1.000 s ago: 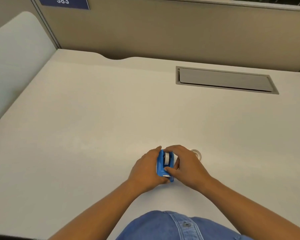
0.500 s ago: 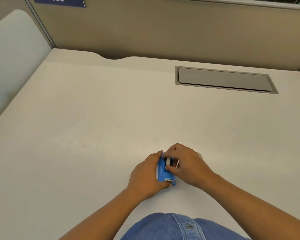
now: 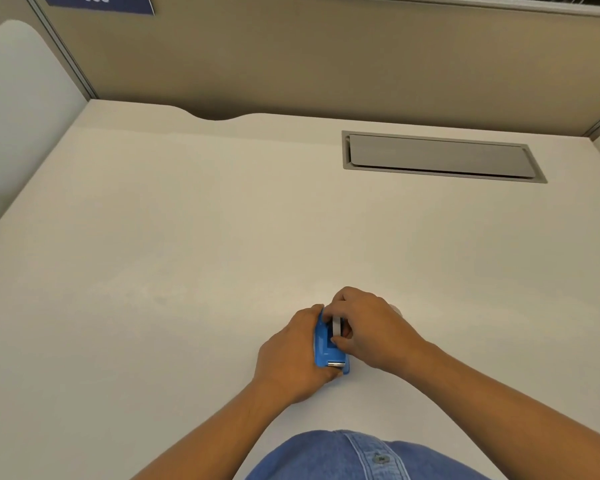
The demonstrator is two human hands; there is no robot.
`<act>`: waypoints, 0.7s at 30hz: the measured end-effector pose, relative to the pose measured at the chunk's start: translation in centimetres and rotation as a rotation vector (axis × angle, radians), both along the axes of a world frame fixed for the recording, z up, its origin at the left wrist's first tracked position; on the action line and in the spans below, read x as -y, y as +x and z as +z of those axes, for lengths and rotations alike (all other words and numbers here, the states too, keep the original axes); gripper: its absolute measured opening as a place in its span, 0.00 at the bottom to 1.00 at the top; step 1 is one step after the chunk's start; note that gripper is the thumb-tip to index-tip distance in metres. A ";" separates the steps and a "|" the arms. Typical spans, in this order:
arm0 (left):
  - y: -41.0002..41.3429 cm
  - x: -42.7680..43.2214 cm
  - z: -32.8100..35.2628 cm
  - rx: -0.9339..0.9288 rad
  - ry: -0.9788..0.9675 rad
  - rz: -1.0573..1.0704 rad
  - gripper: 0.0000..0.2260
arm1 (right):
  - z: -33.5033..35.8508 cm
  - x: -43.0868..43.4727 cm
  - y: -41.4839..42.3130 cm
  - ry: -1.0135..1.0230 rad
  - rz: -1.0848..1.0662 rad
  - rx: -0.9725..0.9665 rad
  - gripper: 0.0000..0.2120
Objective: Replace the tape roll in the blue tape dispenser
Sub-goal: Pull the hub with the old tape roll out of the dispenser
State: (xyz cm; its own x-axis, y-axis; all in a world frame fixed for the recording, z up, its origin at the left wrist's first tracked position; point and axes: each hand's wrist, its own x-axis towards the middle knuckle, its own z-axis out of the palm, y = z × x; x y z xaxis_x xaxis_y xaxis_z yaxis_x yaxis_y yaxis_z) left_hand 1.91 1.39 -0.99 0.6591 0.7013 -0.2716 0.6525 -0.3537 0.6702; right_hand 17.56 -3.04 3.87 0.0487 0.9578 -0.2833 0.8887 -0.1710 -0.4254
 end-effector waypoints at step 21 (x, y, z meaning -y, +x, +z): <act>1.3 -0.7 1.1 -0.244 0.209 -0.122 0.33 | 0.7 -0.5 0.3 -0.021 0.066 0.033 0.09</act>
